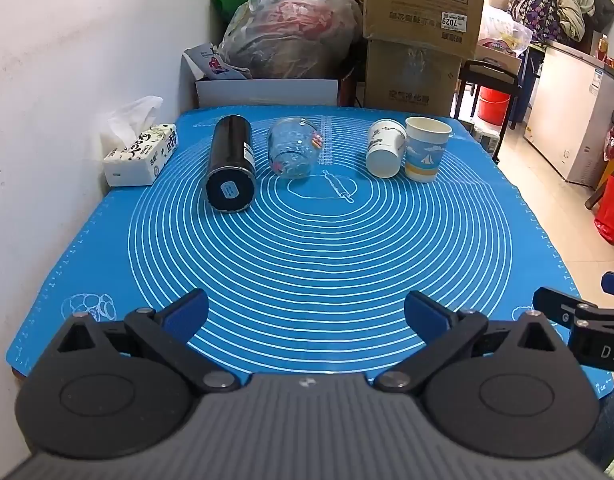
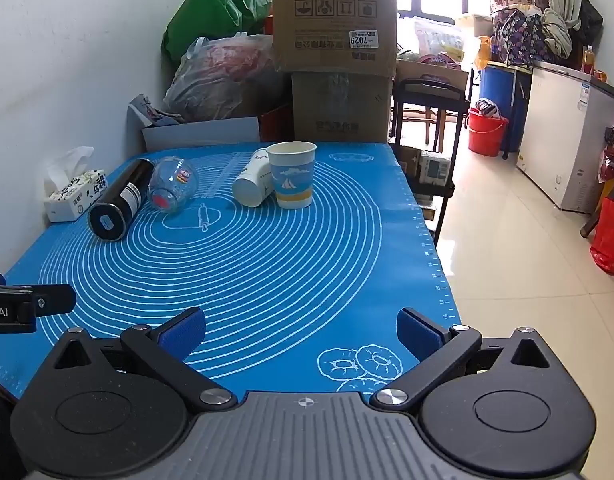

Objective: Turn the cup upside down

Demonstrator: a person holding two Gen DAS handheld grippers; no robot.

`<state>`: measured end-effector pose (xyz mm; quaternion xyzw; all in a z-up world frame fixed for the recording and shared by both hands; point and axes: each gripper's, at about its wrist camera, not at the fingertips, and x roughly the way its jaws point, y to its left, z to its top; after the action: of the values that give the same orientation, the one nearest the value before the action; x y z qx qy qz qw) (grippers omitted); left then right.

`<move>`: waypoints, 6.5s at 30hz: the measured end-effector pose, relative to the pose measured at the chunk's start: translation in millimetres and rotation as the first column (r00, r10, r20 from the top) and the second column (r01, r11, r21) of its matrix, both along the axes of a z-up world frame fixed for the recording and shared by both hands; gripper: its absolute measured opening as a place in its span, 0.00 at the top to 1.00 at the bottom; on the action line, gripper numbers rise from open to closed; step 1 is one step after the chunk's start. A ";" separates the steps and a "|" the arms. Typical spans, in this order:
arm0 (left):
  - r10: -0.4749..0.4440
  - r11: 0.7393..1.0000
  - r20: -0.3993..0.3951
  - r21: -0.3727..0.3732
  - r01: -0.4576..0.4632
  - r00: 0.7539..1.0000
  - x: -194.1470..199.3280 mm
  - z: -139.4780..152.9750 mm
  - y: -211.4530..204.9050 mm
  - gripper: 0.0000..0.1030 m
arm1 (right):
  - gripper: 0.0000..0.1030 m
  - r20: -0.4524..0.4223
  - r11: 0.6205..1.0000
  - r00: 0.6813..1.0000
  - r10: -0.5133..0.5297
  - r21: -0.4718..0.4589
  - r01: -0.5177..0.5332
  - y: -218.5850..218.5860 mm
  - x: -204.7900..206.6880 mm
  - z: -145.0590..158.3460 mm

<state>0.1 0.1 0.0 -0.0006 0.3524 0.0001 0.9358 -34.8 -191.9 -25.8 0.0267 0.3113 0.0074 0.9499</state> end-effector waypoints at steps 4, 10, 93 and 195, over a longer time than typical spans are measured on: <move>-0.002 1.000 -0.001 -0.012 0.002 1.000 0.6 0.1 3.2 0.00 | 0.00 0.002 1.000 1.000 0.001 0.017 -0.001 -0.1 0.7 -0.2; -0.008 1.000 0.005 0.004 0.008 1.000 -2.1 1.9 -0.8 0.00 | 0.00 0.004 1.000 1.000 0.002 0.013 -0.002 1.4 0.0 0.3; -0.024 1.000 -0.038 0.000 0.024 0.999 9.7 -11.9 -7.7 0.00 | 0.00 -0.017 1.000 1.000 0.004 -0.002 -0.004 -4.7 8.8 -3.8; -0.170 0.983 0.004 0.065 0.169 0.986 74.8 -73.9 -48.3 0.33 | 0.00 -0.073 1.000 0.997 0.014 -0.007 -0.014 -35.3 53.1 -15.7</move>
<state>74.9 -48.2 -73.9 0.0597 0.3465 -0.0681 0.9337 18.2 -227.2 -41.5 0.0211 0.3462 0.0118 0.9379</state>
